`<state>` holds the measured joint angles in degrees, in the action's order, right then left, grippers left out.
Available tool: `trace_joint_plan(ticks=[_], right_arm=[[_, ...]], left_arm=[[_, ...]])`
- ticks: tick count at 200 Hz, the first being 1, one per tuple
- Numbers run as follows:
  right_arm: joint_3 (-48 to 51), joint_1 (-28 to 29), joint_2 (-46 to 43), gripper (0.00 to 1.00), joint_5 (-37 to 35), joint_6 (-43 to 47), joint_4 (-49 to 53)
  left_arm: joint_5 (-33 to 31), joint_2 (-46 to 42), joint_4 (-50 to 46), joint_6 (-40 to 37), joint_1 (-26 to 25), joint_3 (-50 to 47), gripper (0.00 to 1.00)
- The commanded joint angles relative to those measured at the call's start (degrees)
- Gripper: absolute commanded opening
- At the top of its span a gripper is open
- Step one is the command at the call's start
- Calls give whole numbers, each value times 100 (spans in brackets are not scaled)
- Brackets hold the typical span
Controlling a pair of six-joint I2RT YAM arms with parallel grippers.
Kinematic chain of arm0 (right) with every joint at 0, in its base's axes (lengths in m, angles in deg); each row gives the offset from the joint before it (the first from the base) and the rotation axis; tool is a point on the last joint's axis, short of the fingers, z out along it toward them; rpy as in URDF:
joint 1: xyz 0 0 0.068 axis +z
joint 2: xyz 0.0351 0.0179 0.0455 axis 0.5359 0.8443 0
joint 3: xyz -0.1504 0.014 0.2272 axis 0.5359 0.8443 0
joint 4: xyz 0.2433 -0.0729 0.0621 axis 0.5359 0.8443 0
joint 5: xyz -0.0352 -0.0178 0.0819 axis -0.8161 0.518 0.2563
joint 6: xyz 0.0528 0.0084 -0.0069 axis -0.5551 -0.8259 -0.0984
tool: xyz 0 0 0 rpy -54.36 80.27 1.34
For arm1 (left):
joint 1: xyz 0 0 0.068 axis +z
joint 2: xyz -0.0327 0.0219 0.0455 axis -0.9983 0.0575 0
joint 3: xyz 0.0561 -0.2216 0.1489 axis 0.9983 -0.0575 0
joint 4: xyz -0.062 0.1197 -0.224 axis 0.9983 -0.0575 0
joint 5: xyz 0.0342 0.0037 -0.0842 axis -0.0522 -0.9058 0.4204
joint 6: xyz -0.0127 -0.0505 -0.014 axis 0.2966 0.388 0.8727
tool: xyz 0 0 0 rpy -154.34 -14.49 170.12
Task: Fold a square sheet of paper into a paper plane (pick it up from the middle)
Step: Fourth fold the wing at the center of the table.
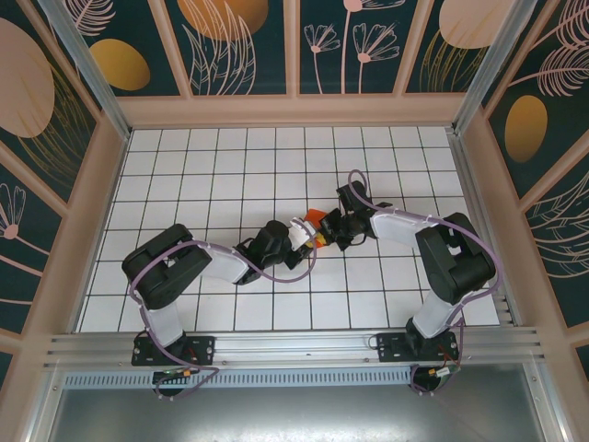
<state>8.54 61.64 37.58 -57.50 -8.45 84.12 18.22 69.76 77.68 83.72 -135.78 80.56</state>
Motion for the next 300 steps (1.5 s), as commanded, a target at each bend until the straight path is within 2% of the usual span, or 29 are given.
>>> trace_joint_plan(ticks=[1,22,54,90,154,171,206,230,300], right_arm=[[-169,-20,79,8,113,87,225],[-191,-32,67,16,189,118,178],[-409,-105,10,50,-15,500,518],[-337,-314,-299,65,-256,905,495],[535,-690,-1245,68,-537,2520,-453],[832,-775,-1399,68,-235,2917,-856],[1526,-851,-1540,61,466,3302,-1887],[1719,-851,-1496,56,691,3414,-2191],[2022,-857,-1377,50,730,3475,-2579]], left_arm=[[-48,93,155,-16,-5,140,30],[-104,118,148,-7,-7,164,22],[-102,44,142,156,-5,67,14],[-102,-81,346,795,5,-129,12],[340,-205,-38,2312,29,61,5],[536,-233,-133,2780,43,120,4],[1124,-181,-503,3673,92,374,4],[1376,-24,-837,4090,132,598,2],[1754,82,-81,5331,251,348,0]])
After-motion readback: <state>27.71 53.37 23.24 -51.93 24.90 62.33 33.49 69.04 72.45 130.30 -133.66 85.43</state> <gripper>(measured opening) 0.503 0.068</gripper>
